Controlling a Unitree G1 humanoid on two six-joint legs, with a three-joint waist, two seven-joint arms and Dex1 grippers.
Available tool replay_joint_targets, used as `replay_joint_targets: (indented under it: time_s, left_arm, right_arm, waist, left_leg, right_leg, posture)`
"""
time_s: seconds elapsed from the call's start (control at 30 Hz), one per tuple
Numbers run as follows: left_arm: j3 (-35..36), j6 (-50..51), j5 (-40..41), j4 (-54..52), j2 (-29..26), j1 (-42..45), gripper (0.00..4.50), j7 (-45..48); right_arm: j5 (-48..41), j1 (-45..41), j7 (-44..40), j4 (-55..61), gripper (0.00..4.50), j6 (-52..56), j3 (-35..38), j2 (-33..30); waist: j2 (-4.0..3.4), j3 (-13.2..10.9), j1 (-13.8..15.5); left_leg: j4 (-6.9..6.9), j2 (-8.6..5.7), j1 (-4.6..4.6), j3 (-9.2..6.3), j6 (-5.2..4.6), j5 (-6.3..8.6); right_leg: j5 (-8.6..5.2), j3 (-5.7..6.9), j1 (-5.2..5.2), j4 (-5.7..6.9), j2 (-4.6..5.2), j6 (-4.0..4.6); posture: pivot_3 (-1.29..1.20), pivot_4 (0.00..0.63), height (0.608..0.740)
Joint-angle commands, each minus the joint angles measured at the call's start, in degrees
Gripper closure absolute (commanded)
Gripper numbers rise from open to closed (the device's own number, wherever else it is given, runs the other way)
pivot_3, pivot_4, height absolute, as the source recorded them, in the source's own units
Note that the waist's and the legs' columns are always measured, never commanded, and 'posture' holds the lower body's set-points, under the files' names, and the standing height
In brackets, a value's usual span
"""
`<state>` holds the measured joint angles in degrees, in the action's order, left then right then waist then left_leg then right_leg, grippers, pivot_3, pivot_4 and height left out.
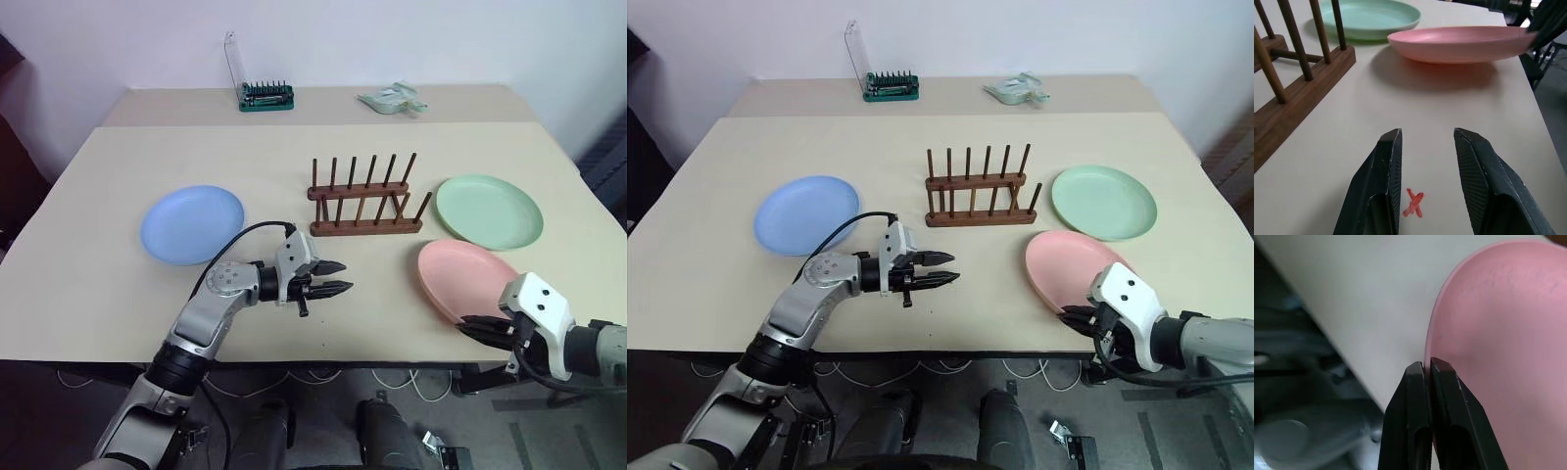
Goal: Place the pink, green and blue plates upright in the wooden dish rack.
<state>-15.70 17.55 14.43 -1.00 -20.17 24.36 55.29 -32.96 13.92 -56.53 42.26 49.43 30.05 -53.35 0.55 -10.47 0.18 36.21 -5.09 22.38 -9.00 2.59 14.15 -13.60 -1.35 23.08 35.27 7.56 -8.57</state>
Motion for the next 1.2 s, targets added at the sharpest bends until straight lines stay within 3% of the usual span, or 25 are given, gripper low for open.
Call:
replay_joint_targets:
  time_s: [0.03,0.3,0.47,0.67,0.9,1.2]
  left_arm:
    - [1.8,-1.6,0.5,-0.1,-0.5,0.6,2.82,0.2]
    - [2.0,-2.1,0.4,0.2,-0.4,0.8,2.82,-0.3]
    - [2.2,-1.4,1.0,-0.7,0.3,0.9,2.82,-0.7]
    - [3.9,0.5,3.8,-1.4,0.3,1.5,2.82,0.6]
    - [4.0,0.9,3.5,-2.2,0.1,1.2,2.82,-0.3]
    - [4.3,1.7,3.5,-3.3,-0.6,0.6,2.82,-0.7]
  right_arm:
    - [-9.9,-13.8,5.3,-0.6,4.48,3.2,6.4,-1.3]
    - [-7.4,-30.9,14.3,-10.7,4.48,1.0,2.7,-4.4]
    - [-16.8,-45.6,18.6,-17.3,4.48,1.0,-1.1,4.8]
    - [-25.7,-54.6,20.4,-25.8,4.48,2.9,-3.5,13.2]
    - [-32.2,-58.4,19.2,-37.6,4.48,4.5,-2.7,16.1]
    - [-32.3,-62.0,18.8,-48.8,4.48,4.9,-3.9,18.4]
  waist:
    - [-0.05,0.0,-0.4]
    - [0.00,0.0,0.7]
    - [-0.03,0.0,-0.1]
    - [-0.03,0.0,0.0]
    - [-0.07,0.0,0.2]
    - [-0.08,0.0,-0.9]
  left_leg:
    - [0.01,0.01,-0.01,0.06,0.00,0.00]
    - [-0.03,-0.06,0.15,-0.04,-0.11,0.06]
    - [-0.06,0.01,0.08,0.05,-0.10,0.06]
    - [-0.03,-0.02,0.10,0.00,-0.10,0.06]
    - [-0.07,-0.05,0.10,-0.03,-0.10,0.06]
    - [-0.08,-0.04,0.09,-0.03,-0.10,0.06]
  right_leg:
    - [0.01,-0.02,0.01,0.00,0.00,0.01]
    - [0.00,0.03,0.06,-0.11,0.07,0.01]
    - [0.01,0.01,0.12,-0.05,0.03,0.01]
    - [0.02,0.00,0.11,-0.03,0.04,0.02]
    - [0.03,0.01,0.14,-0.02,0.04,0.03]
    - [0.03,0.01,0.16,0.04,0.01,0.03]
  posture:
    - [0.00,0.150,0.740]
    - [0.00,0.150,0.740]
    - [0.00,0.150,0.740]
    - [0.00,0.150,0.740]
    - [0.00,0.150,0.740]
    - [0.00,0.150,0.740]
